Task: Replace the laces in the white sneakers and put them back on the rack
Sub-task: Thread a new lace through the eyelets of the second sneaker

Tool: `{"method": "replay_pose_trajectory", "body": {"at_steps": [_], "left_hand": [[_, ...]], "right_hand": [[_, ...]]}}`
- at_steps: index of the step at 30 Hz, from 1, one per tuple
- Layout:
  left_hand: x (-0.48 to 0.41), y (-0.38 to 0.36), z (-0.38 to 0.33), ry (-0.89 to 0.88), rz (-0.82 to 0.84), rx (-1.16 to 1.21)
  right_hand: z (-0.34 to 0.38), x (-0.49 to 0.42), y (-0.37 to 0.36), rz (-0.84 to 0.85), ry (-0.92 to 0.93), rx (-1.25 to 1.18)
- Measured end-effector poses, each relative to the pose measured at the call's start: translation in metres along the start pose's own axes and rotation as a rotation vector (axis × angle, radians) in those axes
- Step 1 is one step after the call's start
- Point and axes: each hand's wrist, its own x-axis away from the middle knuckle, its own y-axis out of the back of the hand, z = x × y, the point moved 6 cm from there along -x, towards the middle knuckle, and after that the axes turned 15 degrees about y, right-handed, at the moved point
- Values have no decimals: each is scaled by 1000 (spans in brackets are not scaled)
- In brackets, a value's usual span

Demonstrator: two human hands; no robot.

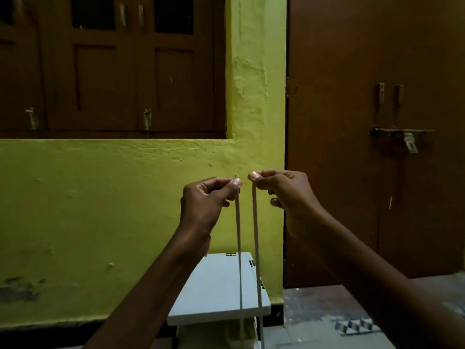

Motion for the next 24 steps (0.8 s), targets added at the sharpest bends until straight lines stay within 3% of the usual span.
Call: {"method": "replay_pose_trajectory", "body": {"at_steps": [9, 15, 20, 24], "left_hand": [[16, 3, 46, 101, 126, 72], [60, 18, 178, 236, 241, -474], [131, 18, 302, 390, 419, -901], [185, 22, 378, 528, 575, -1076]], "right_hand": [[-35, 26, 9, 28, -3, 89], [-139, 116, 36, 139, -40, 480], [-252, 236, 52, 272, -312, 738], [-301, 327, 56, 417, -493, 808]]}}
